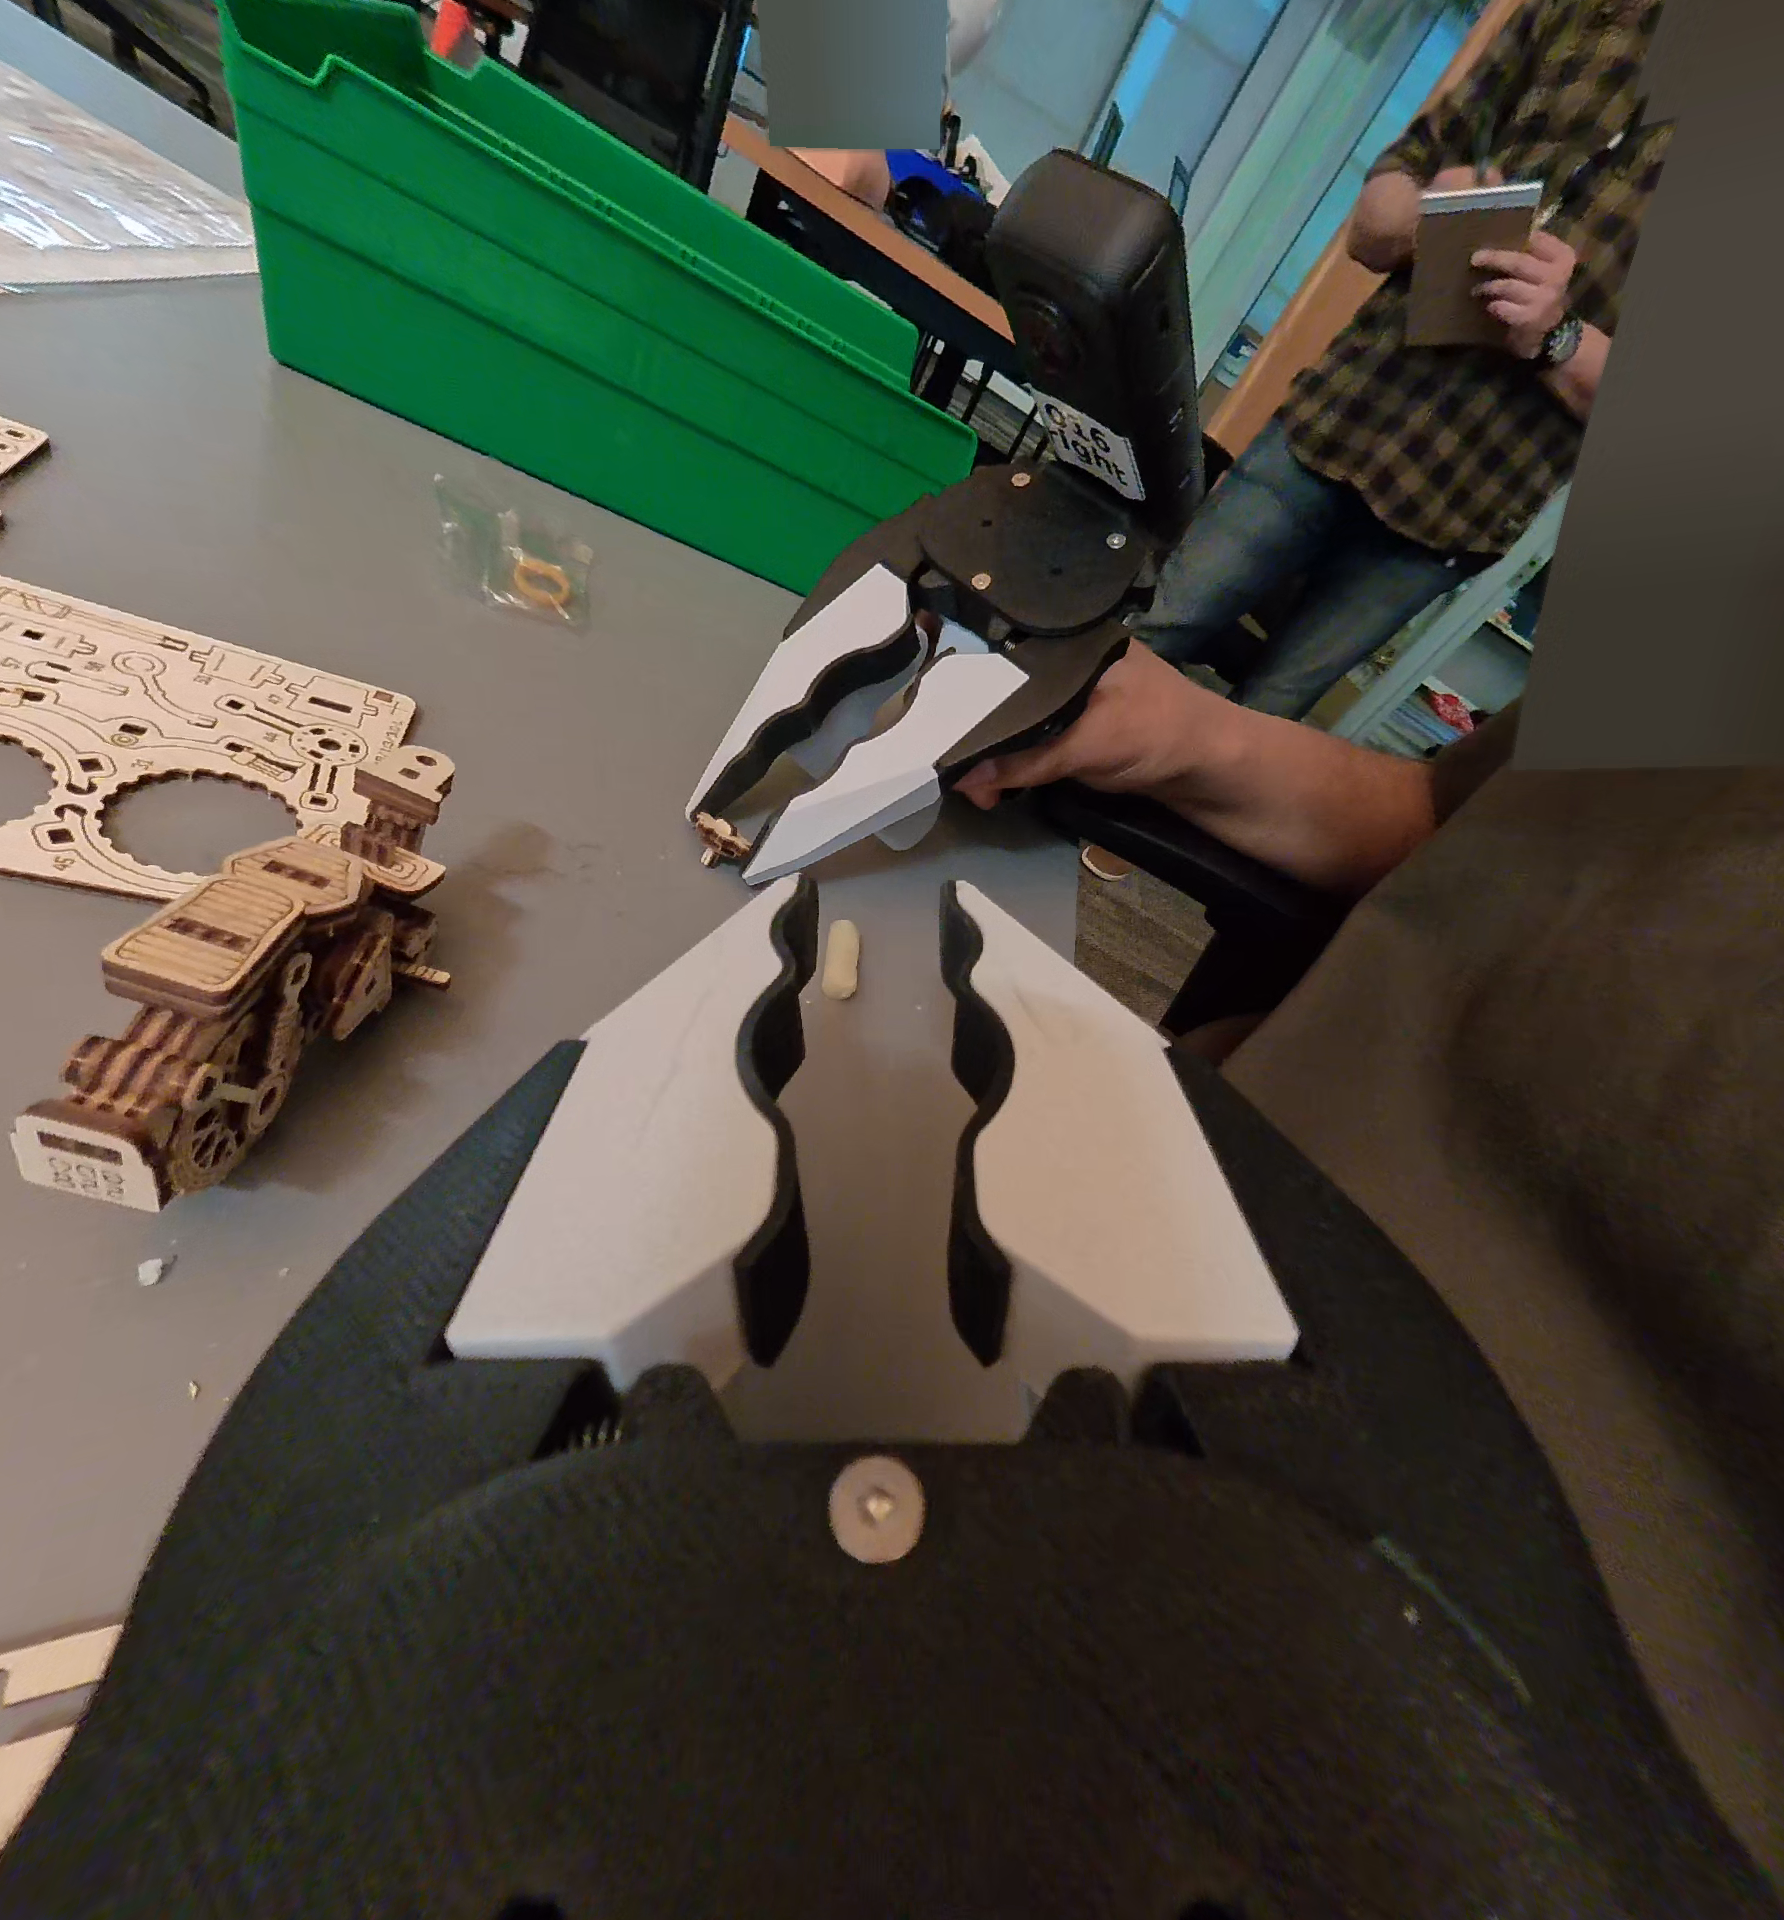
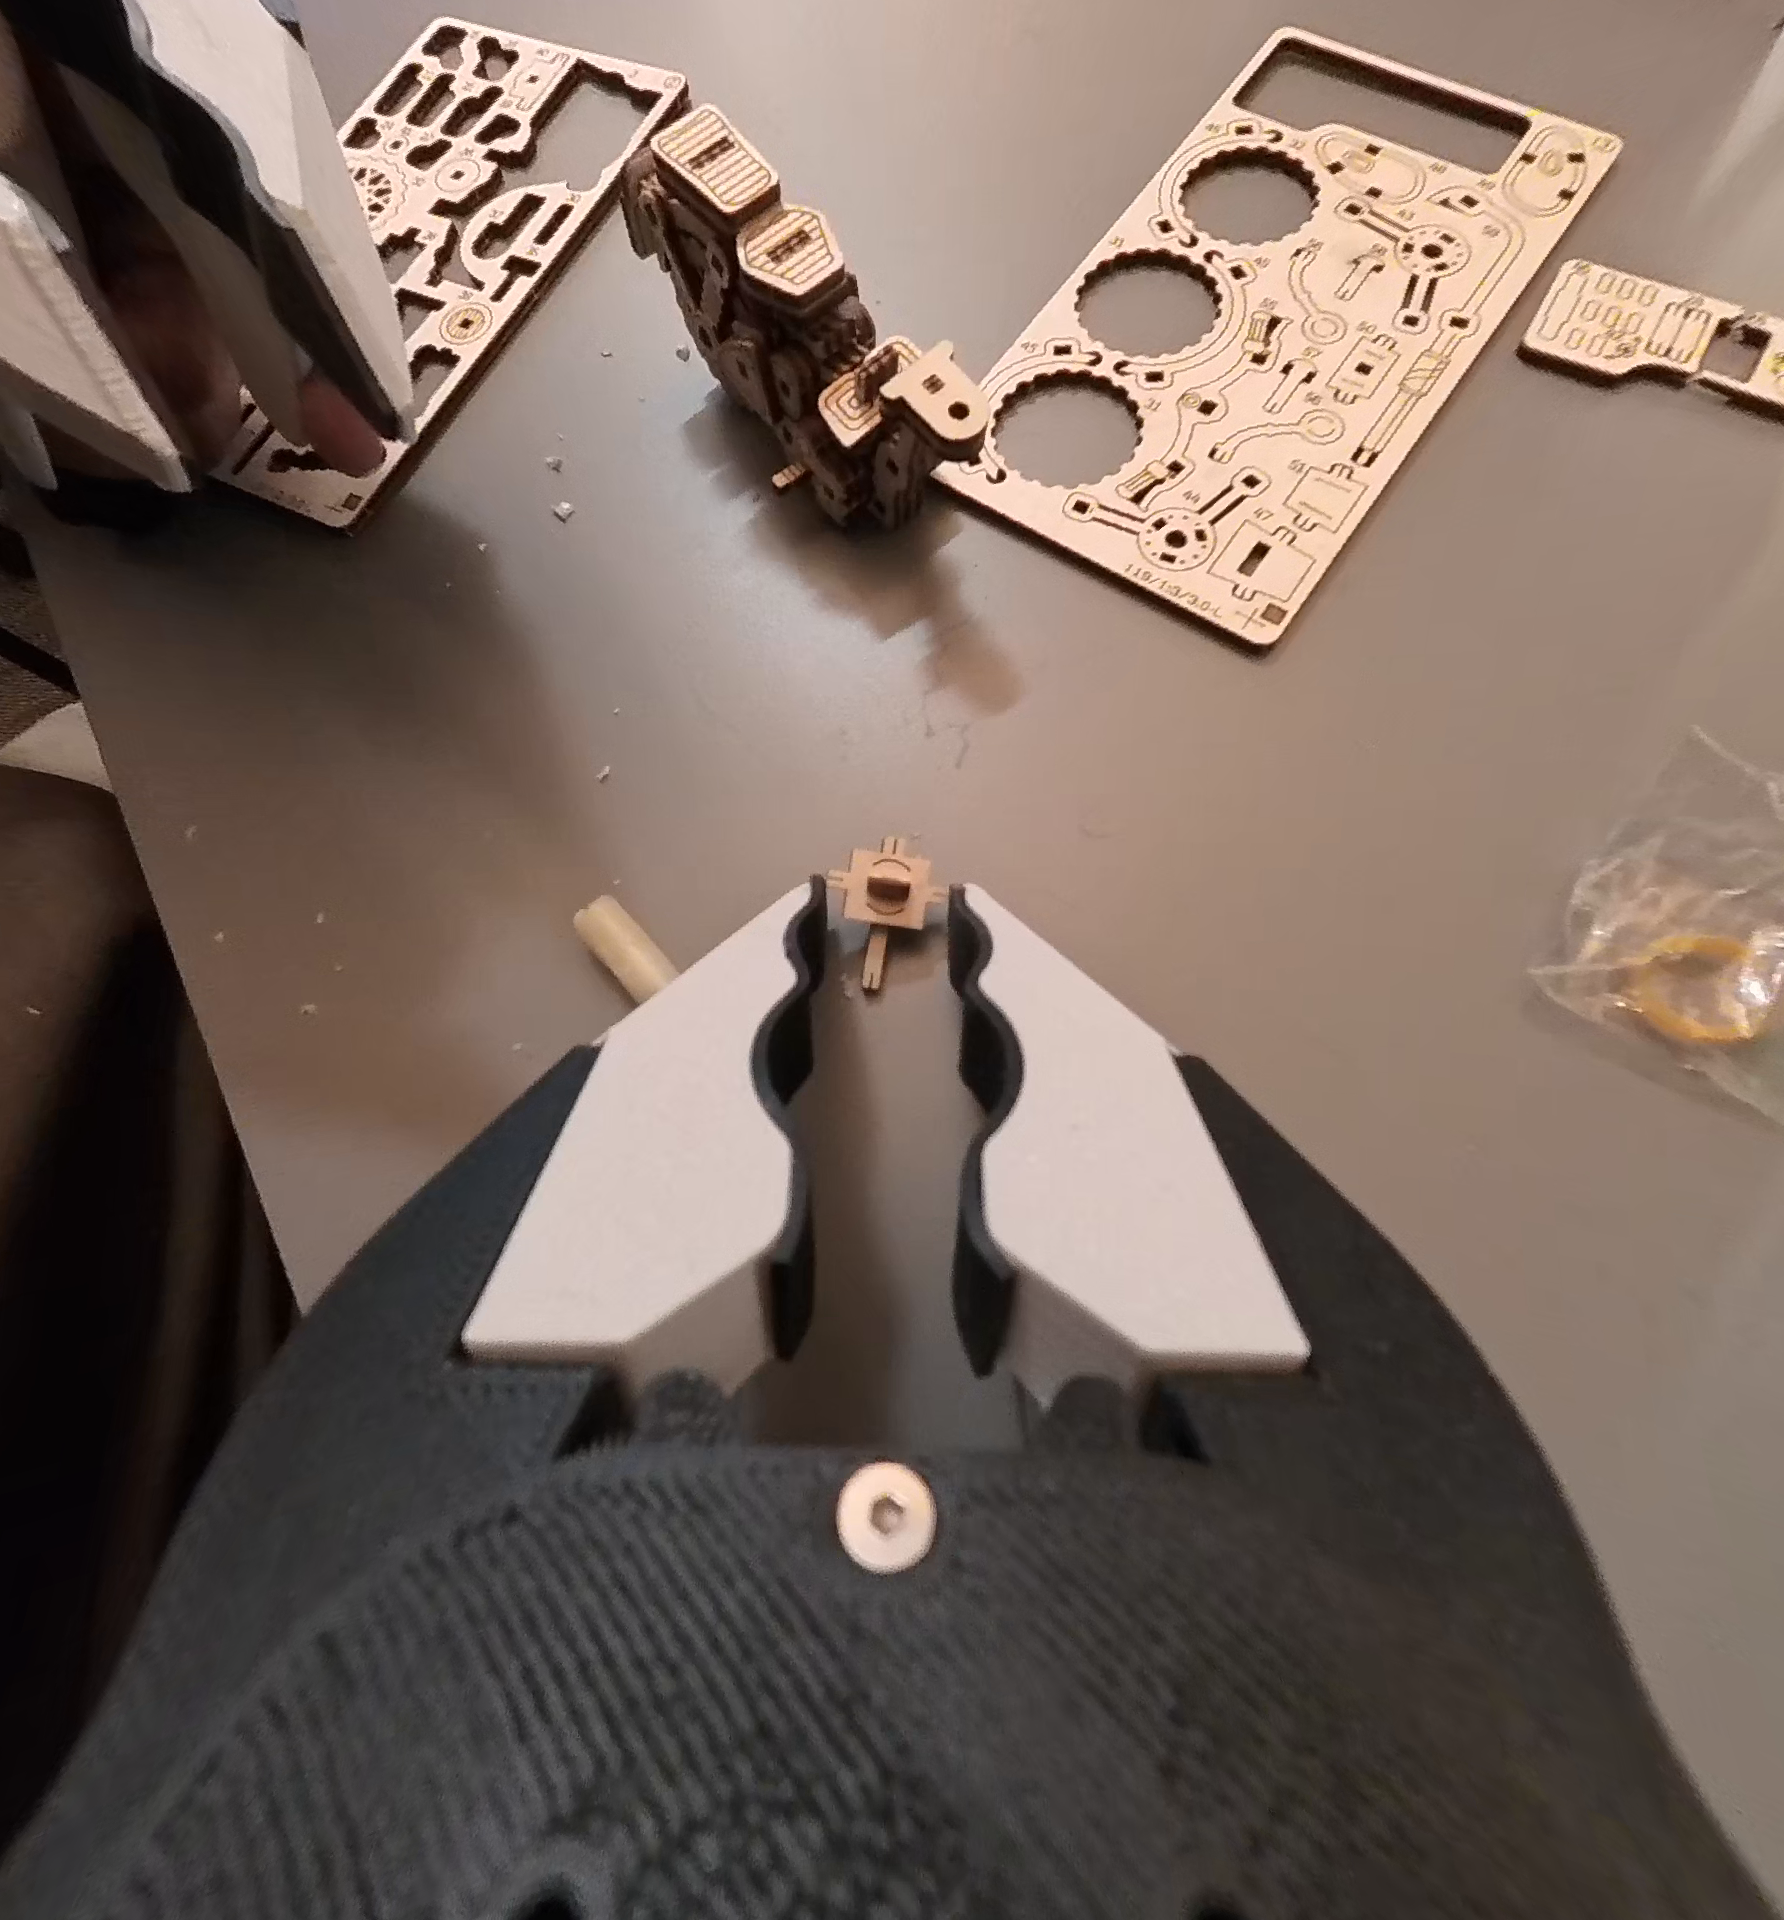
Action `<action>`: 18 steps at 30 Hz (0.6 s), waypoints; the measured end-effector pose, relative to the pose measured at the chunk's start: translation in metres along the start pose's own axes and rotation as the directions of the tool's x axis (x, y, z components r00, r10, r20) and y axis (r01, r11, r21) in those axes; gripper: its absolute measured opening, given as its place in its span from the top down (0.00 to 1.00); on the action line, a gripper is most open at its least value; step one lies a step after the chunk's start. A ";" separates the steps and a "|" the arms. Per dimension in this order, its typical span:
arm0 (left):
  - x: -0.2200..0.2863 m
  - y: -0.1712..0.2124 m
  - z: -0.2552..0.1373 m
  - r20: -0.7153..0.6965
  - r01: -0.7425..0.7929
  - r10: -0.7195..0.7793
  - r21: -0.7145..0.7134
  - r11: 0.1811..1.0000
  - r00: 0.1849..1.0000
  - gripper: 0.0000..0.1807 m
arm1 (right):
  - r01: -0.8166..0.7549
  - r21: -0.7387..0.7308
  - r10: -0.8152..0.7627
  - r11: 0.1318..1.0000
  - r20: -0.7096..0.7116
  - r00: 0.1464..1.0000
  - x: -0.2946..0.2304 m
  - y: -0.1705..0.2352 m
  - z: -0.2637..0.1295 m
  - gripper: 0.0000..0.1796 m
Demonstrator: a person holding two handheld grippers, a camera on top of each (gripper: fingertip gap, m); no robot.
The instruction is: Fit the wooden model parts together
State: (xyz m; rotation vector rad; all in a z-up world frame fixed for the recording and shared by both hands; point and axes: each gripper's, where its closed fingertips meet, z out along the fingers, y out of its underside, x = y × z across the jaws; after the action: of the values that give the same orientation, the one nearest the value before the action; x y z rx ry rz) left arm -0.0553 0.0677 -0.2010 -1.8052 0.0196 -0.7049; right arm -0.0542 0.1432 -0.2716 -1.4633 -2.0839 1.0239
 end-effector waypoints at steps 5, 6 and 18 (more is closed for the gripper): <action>0.000 0.000 0.000 0.000 0.004 -0.004 0.001 1.000 1.000 0.88 | -0.002 0.002 0.002 1.000 0.001 1.000 0.000 0.000 0.000 0.88; 0.000 0.000 0.000 -0.001 0.004 -0.004 0.001 1.000 1.000 0.88 | -0.002 0.003 0.002 1.000 0.000 1.000 0.000 0.000 0.000 0.88; -0.001 0.000 0.000 0.000 0.008 -0.008 0.001 1.000 1.000 0.88 | 0.000 0.018 0.000 1.000 -0.002 1.000 0.000 -0.003 -0.002 0.88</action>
State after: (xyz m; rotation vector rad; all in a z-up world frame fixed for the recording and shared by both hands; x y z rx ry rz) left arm -0.0560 0.0678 -0.2013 -1.8057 0.0118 -0.7109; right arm -0.0551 0.1433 -0.2678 -1.4552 -2.0676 1.0383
